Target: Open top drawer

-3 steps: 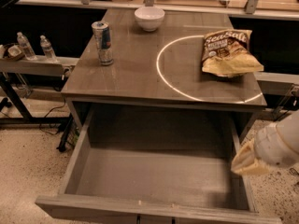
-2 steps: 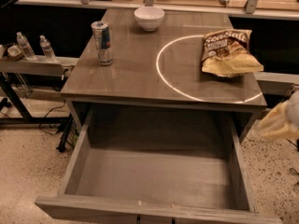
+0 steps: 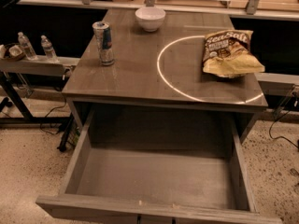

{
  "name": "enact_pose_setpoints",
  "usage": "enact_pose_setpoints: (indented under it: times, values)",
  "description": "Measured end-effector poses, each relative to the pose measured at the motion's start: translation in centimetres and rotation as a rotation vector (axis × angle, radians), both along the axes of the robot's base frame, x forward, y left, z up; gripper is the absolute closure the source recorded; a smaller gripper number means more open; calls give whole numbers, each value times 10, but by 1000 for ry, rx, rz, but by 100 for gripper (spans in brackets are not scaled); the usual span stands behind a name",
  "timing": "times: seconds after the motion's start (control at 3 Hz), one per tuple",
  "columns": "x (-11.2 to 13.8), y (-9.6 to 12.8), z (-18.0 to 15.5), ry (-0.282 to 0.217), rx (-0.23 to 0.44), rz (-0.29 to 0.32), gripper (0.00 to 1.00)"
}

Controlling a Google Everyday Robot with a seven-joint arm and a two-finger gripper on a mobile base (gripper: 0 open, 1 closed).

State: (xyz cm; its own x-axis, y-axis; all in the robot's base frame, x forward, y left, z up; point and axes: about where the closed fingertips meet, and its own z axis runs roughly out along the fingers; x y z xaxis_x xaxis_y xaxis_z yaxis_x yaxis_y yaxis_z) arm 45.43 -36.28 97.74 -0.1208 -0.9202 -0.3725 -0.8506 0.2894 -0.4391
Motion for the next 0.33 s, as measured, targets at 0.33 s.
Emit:
enact_pose_setpoints:
  times: [0.33]
  values:
    - [2,-2,12,-25,-5,-4,100]
